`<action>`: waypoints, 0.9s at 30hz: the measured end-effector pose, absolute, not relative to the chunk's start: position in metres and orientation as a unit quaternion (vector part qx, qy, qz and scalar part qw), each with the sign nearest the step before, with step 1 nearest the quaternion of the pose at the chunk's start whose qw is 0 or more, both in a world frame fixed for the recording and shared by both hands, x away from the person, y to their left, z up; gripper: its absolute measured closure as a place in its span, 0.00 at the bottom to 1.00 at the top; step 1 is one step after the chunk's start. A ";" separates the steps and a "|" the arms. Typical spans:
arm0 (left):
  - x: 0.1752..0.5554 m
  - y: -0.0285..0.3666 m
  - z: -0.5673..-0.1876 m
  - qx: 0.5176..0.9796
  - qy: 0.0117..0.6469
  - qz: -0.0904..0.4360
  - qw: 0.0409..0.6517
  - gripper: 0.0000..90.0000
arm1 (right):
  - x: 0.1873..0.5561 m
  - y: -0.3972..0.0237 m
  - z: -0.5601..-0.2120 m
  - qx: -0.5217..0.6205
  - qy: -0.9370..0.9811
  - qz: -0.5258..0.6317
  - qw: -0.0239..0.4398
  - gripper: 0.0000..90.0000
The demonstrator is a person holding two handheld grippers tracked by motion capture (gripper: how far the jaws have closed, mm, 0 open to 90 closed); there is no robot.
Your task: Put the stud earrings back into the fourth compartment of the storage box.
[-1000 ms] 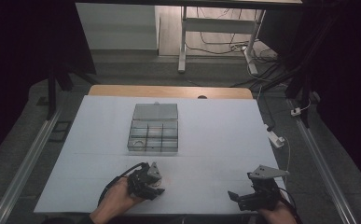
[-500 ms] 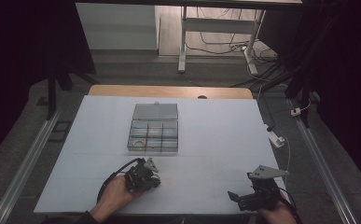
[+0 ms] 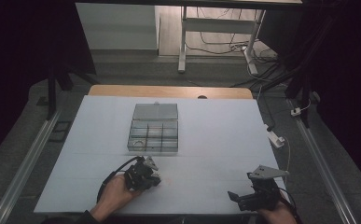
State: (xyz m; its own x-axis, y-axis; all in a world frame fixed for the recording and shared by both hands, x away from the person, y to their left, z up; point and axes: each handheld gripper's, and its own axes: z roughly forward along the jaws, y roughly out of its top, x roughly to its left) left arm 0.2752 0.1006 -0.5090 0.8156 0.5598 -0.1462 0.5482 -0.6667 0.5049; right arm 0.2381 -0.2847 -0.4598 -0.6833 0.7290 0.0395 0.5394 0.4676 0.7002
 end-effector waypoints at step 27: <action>0.288 0.141 -0.476 0.875 0.341 0.063 0.339 0.96 | 0.238 -0.285 -0.460 0.374 0.846 0.355 0.133 0.01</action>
State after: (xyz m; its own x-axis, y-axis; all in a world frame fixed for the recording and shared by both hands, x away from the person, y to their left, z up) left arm 0.2879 0.1409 -0.4759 0.7590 0.6396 -0.1216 0.5547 -0.5375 0.6352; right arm 0.2384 -0.2846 -0.4601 -0.6844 0.7280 0.0412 0.5390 0.4670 0.7009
